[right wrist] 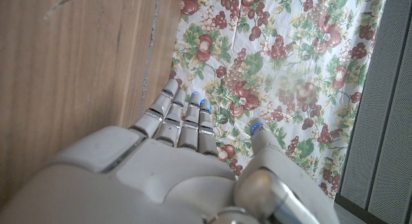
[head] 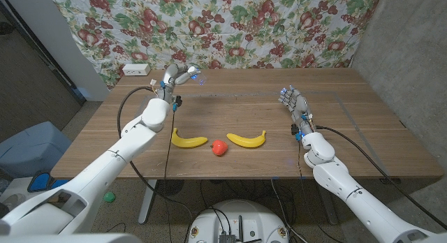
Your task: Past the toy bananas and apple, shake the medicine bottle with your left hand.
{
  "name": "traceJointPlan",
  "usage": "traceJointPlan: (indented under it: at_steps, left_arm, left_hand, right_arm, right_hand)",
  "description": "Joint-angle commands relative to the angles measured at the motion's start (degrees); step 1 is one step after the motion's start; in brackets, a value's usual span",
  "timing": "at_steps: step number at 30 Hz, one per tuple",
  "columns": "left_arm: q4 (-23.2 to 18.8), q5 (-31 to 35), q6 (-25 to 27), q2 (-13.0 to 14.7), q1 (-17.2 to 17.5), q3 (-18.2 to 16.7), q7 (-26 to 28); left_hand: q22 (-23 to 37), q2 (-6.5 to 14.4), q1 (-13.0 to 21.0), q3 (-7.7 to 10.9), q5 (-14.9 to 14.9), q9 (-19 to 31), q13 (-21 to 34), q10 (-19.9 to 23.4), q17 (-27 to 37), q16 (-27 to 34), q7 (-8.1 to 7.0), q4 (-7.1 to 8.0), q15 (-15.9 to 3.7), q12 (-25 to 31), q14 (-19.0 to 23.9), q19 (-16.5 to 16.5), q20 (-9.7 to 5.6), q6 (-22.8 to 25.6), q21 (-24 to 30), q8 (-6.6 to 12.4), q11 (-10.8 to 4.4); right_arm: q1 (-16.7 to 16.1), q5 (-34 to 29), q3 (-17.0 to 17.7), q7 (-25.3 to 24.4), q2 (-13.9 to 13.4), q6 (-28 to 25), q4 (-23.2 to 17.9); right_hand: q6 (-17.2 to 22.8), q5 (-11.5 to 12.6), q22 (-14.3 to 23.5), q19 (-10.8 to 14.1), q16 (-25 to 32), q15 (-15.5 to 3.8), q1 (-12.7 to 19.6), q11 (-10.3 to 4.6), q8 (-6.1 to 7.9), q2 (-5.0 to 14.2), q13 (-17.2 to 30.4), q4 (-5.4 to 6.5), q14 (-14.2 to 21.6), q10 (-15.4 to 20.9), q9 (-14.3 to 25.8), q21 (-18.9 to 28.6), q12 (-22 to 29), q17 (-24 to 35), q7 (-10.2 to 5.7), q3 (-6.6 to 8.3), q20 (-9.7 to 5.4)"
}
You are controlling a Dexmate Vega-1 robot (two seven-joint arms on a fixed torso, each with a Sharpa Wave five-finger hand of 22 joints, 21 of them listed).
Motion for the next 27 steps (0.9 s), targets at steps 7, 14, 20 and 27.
traceJointPlan:
  at_steps: [7,14,20,27]
  left_arm:
    - [-0.54,0.73,0.98,-0.64,0.21,-0.07,0.13]
    - [-2.26,0.39,5.21,2.7,-1.74,1.72,-6.45]
    - [-3.44,-0.16,8.27,4.46,-3.0,2.84,-10.42]
    - [-5.03,-1.45,13.11,6.97,-5.1,4.55,-16.74]
  left_hand:
    - [0.1,10.15,9.83,0.31,0.36,0.12,0.07,10.5,0.29,0.48,-1.29,0.25,-9.1,0.35,2.84,-0.24,-5.25,3.66,0.5,0.39,-10.15]
    - [0.09,10.16,9.86,0.32,0.36,0.1,0.06,10.47,0.3,0.46,-1.27,0.24,-9.14,0.28,2.82,-0.31,-5.24,3.6,0.62,0.36,-9.95]
    - [0.08,10.14,9.9,0.31,0.36,0.09,0.08,10.42,0.3,0.42,-1.25,0.23,-9.1,0.23,2.76,-0.38,-5.23,3.61,0.72,0.35,-10.05]
    - [0.07,10.12,9.95,0.29,0.37,0.08,0.16,10.51,0.3,0.38,-1.22,0.2,-9.05,0.27,2.68,-0.45,-5.26,3.59,0.81,0.33,-10.04]
  right_arm:
    - [0.61,0.72,0.23,0.9,-0.09,-0.01,0.94]
    - [0.6,1.05,0.34,1.3,-0.08,0.3,1.25]
    - [0.48,1.28,0.48,1.52,-0.1,0.54,1.37]
    - [0.3,1.44,0.56,1.92,-0.3,0.77,1.34]
  right_hand:
    - [0.65,0.27,0.24,0.45,0.0,-0.15,0.02,-0.05,0.17,0.34,0.27,-0.15,0.49,0.41,0.18,-0.41,-0.35,0.15,-0.02,0.05,-0.06]
    - [0.65,0.27,0.25,0.49,-0.02,-0.05,0.02,0.0,0.18,0.34,0.28,-0.16,0.48,0.45,0.18,-0.51,-0.33,0.15,-0.02,0.06,-0.05]
    - [0.65,0.27,0.25,0.5,0.0,-0.12,0.02,0.03,0.17,0.33,0.29,-0.16,0.55,0.41,0.18,-0.61,-0.34,0.17,-0.02,0.06,-0.04]
    - [0.67,0.27,0.25,0.55,-0.01,-0.11,0.03,-0.07,0.18,0.33,0.31,-0.17,0.56,0.36,0.18,-0.71,-0.35,0.16,-0.02,0.07,-0.04]
